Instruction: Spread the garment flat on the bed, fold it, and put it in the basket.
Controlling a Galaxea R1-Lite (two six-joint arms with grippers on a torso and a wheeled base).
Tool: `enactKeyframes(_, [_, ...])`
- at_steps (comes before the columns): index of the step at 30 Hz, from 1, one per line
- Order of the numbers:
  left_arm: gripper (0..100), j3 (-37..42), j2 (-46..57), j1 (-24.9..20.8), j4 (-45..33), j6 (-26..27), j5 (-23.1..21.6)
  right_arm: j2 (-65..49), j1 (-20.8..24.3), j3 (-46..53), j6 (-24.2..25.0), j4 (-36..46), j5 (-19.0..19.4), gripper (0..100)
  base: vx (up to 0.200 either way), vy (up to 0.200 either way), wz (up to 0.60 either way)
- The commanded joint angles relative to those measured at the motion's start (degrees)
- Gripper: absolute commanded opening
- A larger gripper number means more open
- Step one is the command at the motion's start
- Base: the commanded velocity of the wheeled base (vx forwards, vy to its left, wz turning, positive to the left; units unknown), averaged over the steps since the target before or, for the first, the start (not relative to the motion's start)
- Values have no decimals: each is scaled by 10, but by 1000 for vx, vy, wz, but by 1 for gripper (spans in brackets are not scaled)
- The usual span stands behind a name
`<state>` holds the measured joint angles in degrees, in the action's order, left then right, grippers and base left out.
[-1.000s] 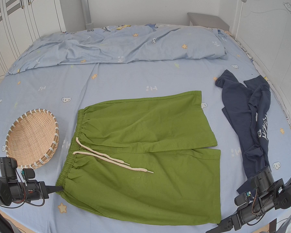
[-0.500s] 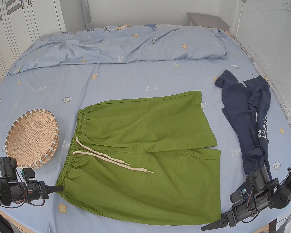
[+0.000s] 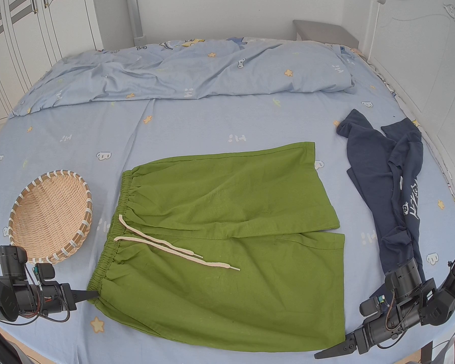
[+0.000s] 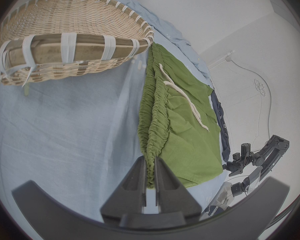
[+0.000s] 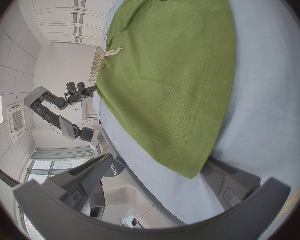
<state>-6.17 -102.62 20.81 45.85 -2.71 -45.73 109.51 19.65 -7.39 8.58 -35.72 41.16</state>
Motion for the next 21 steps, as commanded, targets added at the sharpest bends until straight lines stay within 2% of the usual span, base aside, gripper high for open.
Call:
enactKeyframes(1, [0,-1,-2,1,0,0,0,0,-8,2,-1,1,-3,100,0,0,0])
enactKeyframes(5, [0,-1,-2,1,0,0,-1,0,-8,3,0,1,-3,100,0,0,0])
enactKeyframes(6, [0,-1,-2,2,0,0,0,0,-9,3,-1,1,-3,0,0,0,0])
enactKeyframes(21, [0,-1,0,3,-1,-2,1,-1,-9,7,0,1,-3,0,0,0,0])
